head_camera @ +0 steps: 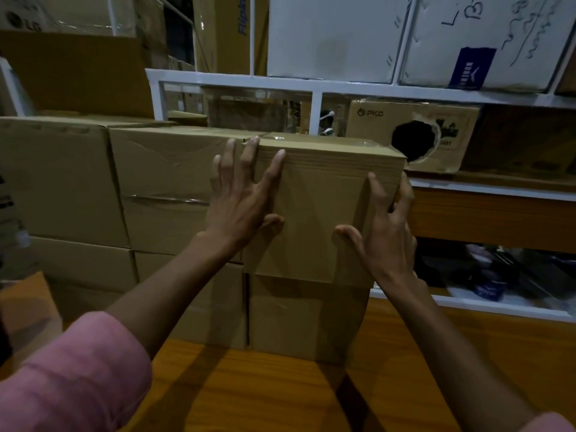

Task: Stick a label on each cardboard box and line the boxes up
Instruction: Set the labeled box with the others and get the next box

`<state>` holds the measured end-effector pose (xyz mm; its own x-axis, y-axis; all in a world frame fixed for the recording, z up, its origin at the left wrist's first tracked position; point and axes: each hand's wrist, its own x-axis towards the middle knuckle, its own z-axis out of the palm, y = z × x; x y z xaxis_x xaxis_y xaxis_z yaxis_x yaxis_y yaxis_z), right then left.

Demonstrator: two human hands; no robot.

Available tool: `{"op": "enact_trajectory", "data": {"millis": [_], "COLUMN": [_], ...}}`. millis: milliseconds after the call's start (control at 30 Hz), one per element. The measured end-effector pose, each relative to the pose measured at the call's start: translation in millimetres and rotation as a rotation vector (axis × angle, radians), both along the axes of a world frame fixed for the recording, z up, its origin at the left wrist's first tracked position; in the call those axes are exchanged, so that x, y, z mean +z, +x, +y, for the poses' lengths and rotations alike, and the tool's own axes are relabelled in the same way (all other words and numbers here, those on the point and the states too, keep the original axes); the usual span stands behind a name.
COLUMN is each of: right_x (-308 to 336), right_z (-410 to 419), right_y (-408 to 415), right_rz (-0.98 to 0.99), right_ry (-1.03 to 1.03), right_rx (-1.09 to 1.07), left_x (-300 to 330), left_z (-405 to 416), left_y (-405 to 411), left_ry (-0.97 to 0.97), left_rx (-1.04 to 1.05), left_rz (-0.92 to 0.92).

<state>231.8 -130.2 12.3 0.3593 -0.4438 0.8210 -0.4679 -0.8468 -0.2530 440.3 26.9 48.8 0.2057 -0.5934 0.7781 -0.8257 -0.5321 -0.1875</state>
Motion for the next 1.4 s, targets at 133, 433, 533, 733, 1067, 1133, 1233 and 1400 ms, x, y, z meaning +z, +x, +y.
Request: {"op": "enact_trajectory", "data": {"millis": [133, 433, 533, 733, 1067, 1133, 1233, 1400], "right_x": [-2, -2, -2, -3, -12, -16, -21, -27], "right_z": [-5, -12, -13, -16, -13, -8, 1, 25], "right_y": [4, 13, 15, 19, 20, 22, 27, 34], "right_rz": [-0.019, -0.02, -0.018, -0.023, -0.061, -0.072, -0.065, -0.012], "right_ry": [0.007, 0.003, 0.004, -0.004, -0.02, -0.046, -0.079, -0.16], "right_rx": [0.009, -0.007, -0.013, 0.001, 0.045, 0.017, -0.044, -0.042], "left_x": [3, 9, 8, 3, -13, -21, -37, -57], "left_z": [-7, -11, -14, -17, -13, -11, -9, 5], "left_y": [3, 13, 13, 14, 17, 15, 13, 3], "left_ry": [0.02, 0.059, 0.059, 0.051, -0.001, -0.028, -0.051, -0.054], "left_rx": [-0.028, 0.0, 0.002, -0.014, -0.017, -0.025, -0.046, -0.045], "left_rz": [0.04, 0.089, 0.078, 0.075, 0.018, -0.001, -0.019, 0.001]}}
